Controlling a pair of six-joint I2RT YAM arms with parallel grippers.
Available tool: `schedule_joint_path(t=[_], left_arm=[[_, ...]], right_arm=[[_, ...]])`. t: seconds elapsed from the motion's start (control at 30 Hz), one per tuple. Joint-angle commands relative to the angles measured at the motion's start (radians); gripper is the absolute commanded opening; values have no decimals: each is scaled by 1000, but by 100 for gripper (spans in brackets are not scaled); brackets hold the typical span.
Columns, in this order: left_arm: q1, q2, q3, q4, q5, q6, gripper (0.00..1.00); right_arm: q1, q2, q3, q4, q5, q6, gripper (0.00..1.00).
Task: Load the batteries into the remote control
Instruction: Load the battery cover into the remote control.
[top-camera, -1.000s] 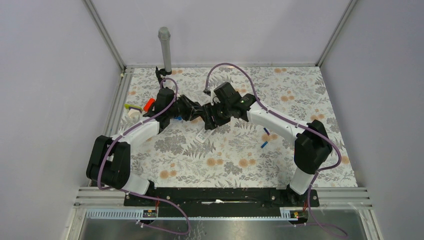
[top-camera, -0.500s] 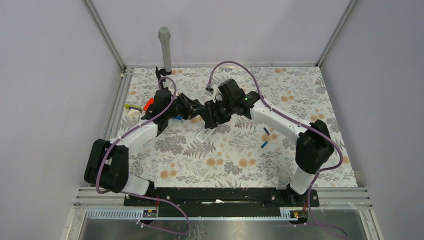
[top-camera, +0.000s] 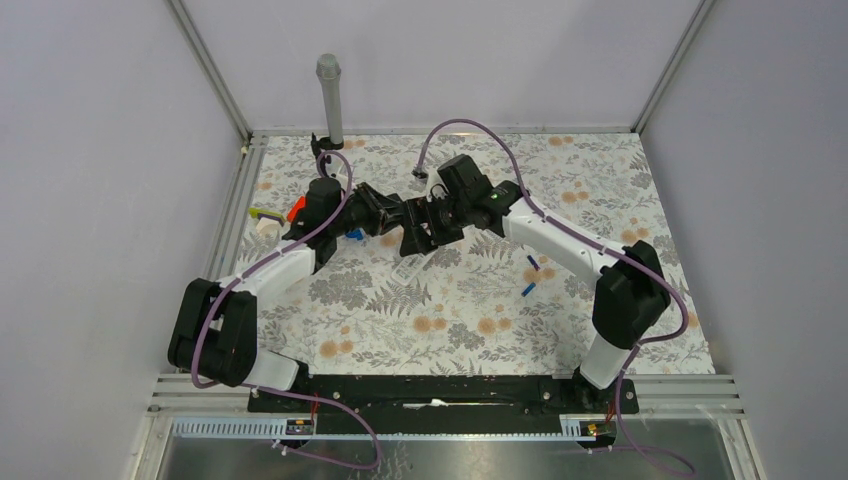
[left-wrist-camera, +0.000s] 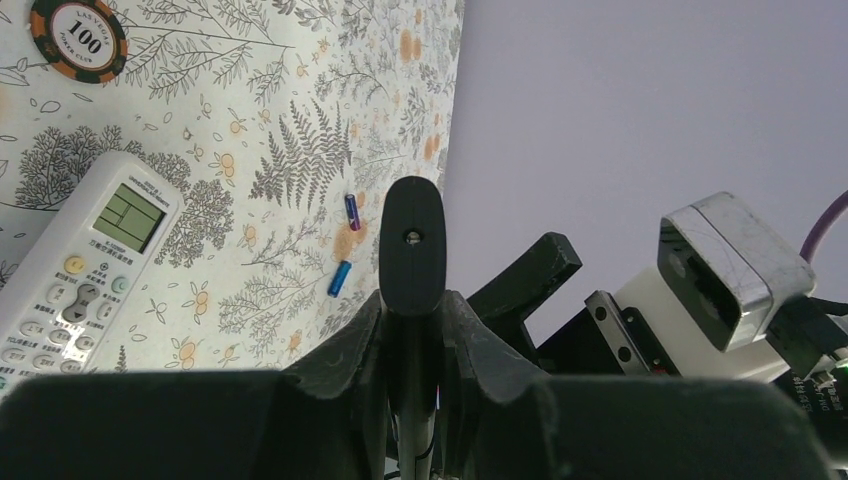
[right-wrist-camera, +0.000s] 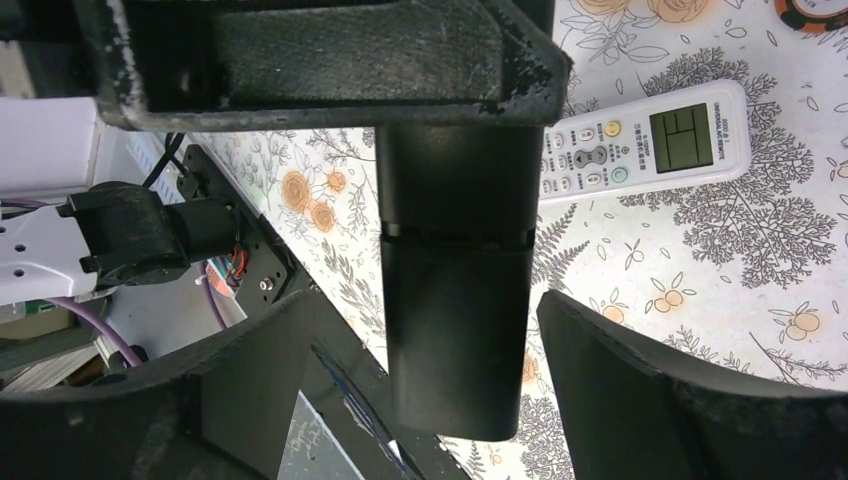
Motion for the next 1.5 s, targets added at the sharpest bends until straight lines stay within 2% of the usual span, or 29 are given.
schedule_joint_path(t=[0.0,0.13,0.37,0.53,0.63,0.87,1.1,1.33,1.47], left_arm=[[9,-46,-3,103,29,-26,0],[19,-51,-7,128,37,-47,0],[36,-75,-2,169,46,-93,0],[36,-88,2,208,46,-144,0],[36,-94,-2,253,45,-203,0],[36,-127,-4,291,26,-281,0],[35,-157,-1,318,-10,-346,0],[18,-181,2,357,-91,-435,0],[1,-189,5,369,-161,-469,0]], right_arm=[[-14,-73,46,22,-51,22,94],[-36,-99,34,59,-88,61,99],[-133,-201,-103,255,-139,274,100],[-139,-238,-166,337,-124,377,99],[-140,-247,-188,370,-102,405,96],[-139,-226,-211,436,-110,468,76],[-139,-220,-237,454,-93,502,65],[-124,-200,-258,515,20,535,52],[-89,-184,-248,535,108,539,48]])
